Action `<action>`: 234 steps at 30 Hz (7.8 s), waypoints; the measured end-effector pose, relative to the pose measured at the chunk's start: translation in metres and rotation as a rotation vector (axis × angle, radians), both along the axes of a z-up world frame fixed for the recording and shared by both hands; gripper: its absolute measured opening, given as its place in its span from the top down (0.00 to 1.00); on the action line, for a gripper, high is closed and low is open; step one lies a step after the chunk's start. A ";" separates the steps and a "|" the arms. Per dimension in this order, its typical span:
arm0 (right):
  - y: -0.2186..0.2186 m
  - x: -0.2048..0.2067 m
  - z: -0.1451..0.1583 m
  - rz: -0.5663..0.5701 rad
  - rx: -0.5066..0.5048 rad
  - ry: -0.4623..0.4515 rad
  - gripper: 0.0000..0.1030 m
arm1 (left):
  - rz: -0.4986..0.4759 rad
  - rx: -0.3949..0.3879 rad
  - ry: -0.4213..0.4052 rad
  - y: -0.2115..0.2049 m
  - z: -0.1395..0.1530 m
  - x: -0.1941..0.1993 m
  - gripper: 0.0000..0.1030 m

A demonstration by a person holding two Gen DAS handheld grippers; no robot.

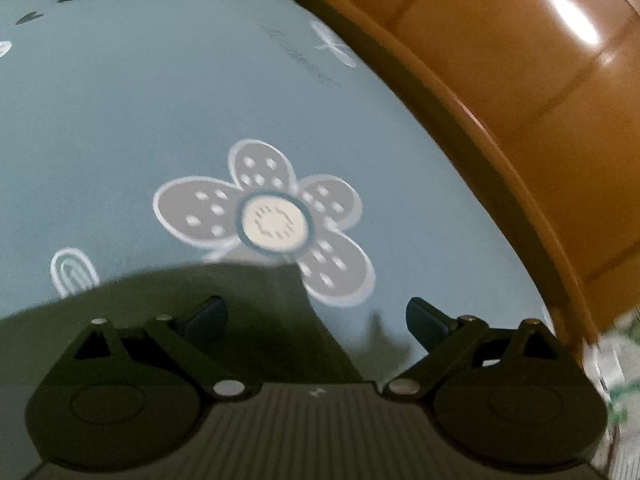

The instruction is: Fold clothes

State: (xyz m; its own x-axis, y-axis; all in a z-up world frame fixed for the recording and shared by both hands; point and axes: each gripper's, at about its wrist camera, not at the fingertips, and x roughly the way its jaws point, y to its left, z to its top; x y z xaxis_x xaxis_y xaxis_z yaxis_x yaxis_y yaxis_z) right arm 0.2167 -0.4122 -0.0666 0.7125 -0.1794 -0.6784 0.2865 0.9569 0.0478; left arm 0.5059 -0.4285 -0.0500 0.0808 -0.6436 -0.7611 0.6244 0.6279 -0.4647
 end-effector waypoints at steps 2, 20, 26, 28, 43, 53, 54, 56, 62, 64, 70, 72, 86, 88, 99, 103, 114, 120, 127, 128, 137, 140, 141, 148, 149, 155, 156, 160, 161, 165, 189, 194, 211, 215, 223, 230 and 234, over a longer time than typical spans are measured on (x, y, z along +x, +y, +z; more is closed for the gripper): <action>-0.002 -0.003 0.004 -0.004 0.001 -0.011 0.00 | -0.043 -0.005 0.011 0.011 0.009 -0.016 0.06; 0.001 0.004 -0.005 0.019 -0.045 0.062 0.00 | -0.208 -0.012 0.174 0.004 -0.012 -0.106 0.02; -0.002 0.001 -0.006 0.040 -0.042 0.053 0.00 | -0.224 -0.019 0.124 0.007 0.012 -0.111 0.02; -0.003 0.000 -0.006 0.047 -0.041 0.051 0.00 | -0.194 -0.012 0.084 0.025 0.028 -0.109 0.02; -0.004 0.000 -0.007 0.071 -0.048 0.008 0.00 | 0.187 0.037 0.050 0.195 0.020 -0.084 0.01; 0.005 0.013 -0.009 0.081 -0.063 0.016 0.00 | 0.245 0.056 0.107 0.223 -0.006 -0.079 0.01; 0.004 0.013 -0.009 0.080 -0.060 0.014 0.00 | 0.245 0.035 0.080 0.225 0.002 -0.079 0.01; 0.004 0.012 -0.009 0.077 -0.053 0.011 0.00 | 0.256 -0.016 0.030 0.231 0.014 -0.074 0.01; 0.007 0.010 -0.008 0.072 -0.057 0.007 0.00 | 0.310 0.071 0.054 0.237 -0.009 -0.065 0.02; 0.006 0.008 -0.006 0.072 -0.048 -0.006 0.00 | 0.309 0.098 0.053 0.237 -0.012 -0.068 0.02; 0.001 0.003 0.001 0.066 -0.013 -0.057 0.00 | 0.221 -0.070 0.133 0.234 0.016 -0.095 0.01; 0.000 0.001 0.004 0.064 -0.001 -0.075 0.00 | 0.174 -0.072 0.189 0.229 0.009 -0.105 0.01; 0.002 0.006 0.000 0.062 0.019 -0.064 0.00 | 0.194 -0.047 0.191 0.245 0.012 -0.104 0.02; 0.001 0.006 0.000 0.055 0.028 -0.063 0.00 | 0.172 -0.014 0.211 0.243 0.003 -0.111 0.02; -0.003 0.003 -0.001 0.046 0.043 -0.057 0.00 | 0.261 0.030 0.172 0.266 0.022 -0.114 0.02; -0.007 0.005 -0.003 0.042 0.050 -0.048 0.00 | 0.249 0.056 0.150 0.265 0.042 -0.125 0.02; -0.009 0.010 -0.008 0.066 0.017 -0.026 0.00 | 0.349 0.091 0.217 0.324 0.055 -0.163 0.01; 0.003 0.014 -0.009 0.039 -0.039 -0.010 0.00 | 0.461 0.095 0.331 0.359 -0.007 -0.169 0.02; 0.013 0.019 -0.012 -0.004 -0.056 -0.022 0.00 | 0.478 0.035 0.250 0.370 -0.001 -0.154 0.02; 0.014 0.019 -0.013 -0.008 -0.064 -0.023 0.00 | 0.467 0.018 0.243 0.372 0.003 -0.154 0.02; 0.014 0.018 -0.012 -0.037 -0.052 -0.038 0.00 | 0.435 0.032 0.237 0.402 0.010 -0.183 0.02; 0.012 0.015 -0.007 -0.055 -0.015 -0.094 0.00 | 0.449 0.029 0.248 0.416 0.005 -0.198 0.02; 0.011 0.014 -0.004 -0.057 0.000 -0.115 0.00 | 0.453 0.031 0.247 0.420 0.004 -0.203 0.02; 0.024 0.019 0.003 0.039 0.099 -0.163 0.00 | 0.439 0.052 0.138 0.424 0.006 -0.240 0.02; 0.030 0.020 0.003 0.070 0.109 -0.165 0.00 | 0.437 0.067 0.100 0.424 0.007 -0.247 0.02; 0.077 0.016 0.006 0.274 0.099 -0.159 0.00 | 0.439 0.149 -0.099 0.429 0.003 -0.282 0.02; 0.084 0.014 0.006 0.303 0.101 -0.150 0.00 | 0.437 0.146 -0.123 0.429 0.002 -0.286 0.02; 0.112 0.001 0.001 0.431 0.114 -0.107 0.00 | 0.445 0.119 -0.216 0.433 -0.004 -0.298 0.02; 0.121 -0.004 0.000 0.453 0.094 -0.094 0.00 | 0.462 0.113 -0.232 0.435 -0.006 -0.301 0.02; 0.149 -0.019 -0.001 0.499 0.015 -0.078 0.00 | 0.499 0.076 -0.291 0.442 -0.009 -0.313 0.02; 0.172 -0.040 -0.011 0.500 -0.062 -0.061 0.00 | 0.671 0.067 -0.293 0.478 -0.031 -0.357 0.01; 0.172 -0.038 -0.011 0.496 -0.053 -0.054 0.00 | 0.681 0.036 -0.272 0.489 -0.022 -0.366 0.01; 0.176 -0.040 -0.011 0.511 -0.061 -0.059 0.00 | 0.904 0.081 -0.341 0.558 0.004 -0.348 0.01; 0.176 -0.040 -0.011 0.512 -0.060 -0.059 0.00 | 0.983 0.045 -0.310 0.599 0.008 -0.319 0.01; 0.175 -0.043 -0.011 0.510 -0.058 -0.058 0.00 | 1.171 -0.053 -0.238 0.671 -0.030 -0.302 0.01; 0.179 -0.041 -0.012 0.505 -0.061 -0.058 0.00 | 1.146 -0.038 -0.245 0.658 -0.014 -0.330 0.01; 0.181 -0.040 -0.012 0.504 -0.062 -0.059 0.00 | 1.028 -0.035 -0.229 0.630 -0.022 -0.350 0.01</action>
State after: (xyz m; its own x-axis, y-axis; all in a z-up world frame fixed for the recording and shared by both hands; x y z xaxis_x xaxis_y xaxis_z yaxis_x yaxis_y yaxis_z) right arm 0.1771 -0.2313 -0.0791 0.7575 0.1579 -0.6335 -0.2128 0.9770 -0.0110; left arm 0.1558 0.2014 -0.0717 0.7398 -0.2051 -0.6408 -0.1260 0.8933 -0.4314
